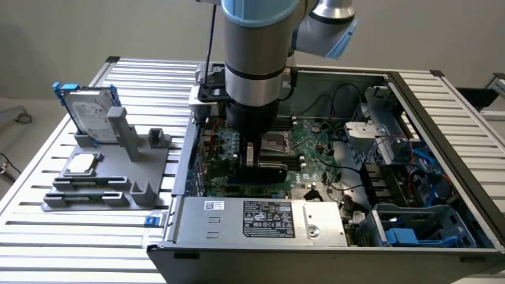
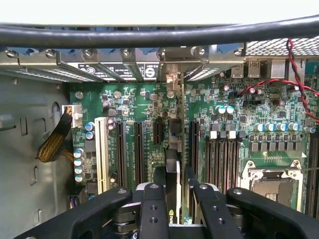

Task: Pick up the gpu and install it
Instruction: 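Insert the gpu into the slot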

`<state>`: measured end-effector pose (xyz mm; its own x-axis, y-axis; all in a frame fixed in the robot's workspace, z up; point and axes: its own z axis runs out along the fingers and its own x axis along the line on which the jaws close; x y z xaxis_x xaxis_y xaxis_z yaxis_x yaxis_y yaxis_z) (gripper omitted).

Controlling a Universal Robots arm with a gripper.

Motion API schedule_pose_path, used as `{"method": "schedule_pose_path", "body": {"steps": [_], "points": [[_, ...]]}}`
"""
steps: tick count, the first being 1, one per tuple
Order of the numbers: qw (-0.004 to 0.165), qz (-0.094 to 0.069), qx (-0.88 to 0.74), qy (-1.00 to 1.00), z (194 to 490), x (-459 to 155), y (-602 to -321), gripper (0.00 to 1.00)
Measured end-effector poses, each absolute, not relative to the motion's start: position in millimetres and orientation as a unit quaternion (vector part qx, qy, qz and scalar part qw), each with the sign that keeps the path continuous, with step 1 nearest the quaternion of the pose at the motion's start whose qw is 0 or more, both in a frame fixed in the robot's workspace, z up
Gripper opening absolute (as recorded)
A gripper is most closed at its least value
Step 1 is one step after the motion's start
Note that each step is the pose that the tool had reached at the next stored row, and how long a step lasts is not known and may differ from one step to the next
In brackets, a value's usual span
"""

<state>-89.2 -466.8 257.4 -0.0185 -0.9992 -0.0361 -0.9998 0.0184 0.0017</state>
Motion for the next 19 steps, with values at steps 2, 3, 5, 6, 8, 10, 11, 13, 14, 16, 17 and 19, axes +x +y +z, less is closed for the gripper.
{"method": "schedule_pose_path", "body": {"steps": [2,3,5,6,8,10,11,13,14,16,17,19], "points": [[0.012,0.013,-0.7,0.714,257.3,-89.3,-466.8,0.26],[0.012,0.013,-0.7,0.714,257.3,-89.3,-466.7,0.26],[0.013,0.014,-0.7,0.714,257.9,-89.5,-466.6,0.27],[0.013,0.013,-0.7,0.714,259.5,-89.4,-466.7,0.33],[0.013,0.013,-0.7,0.714,263.6,-89.3,-466.7,0.4],[0.013,0.013,-0.7,0.714,269.8,-89.3,-466.7,0.46],[0.013,0.013,-0.7,0.714,274.2,-89.3,-466.7,0.46],[0.013,0.013,-0.7,0.714,283.2,-89.3,-466.7,0.46],[0.013,0.013,-0.7,0.713,288.1,-89.0,-466.7,0.46],[0.012,0.014,-0.7,0.714,296.7,-88.7,-466.7,0.46],[0.012,0.014,-0.7,0.714,299.6,-88.4,-466.7,0.46],[0.012,0.014,-0.7,0.714,300.5,-88.4,-466.7,0.46]]}}
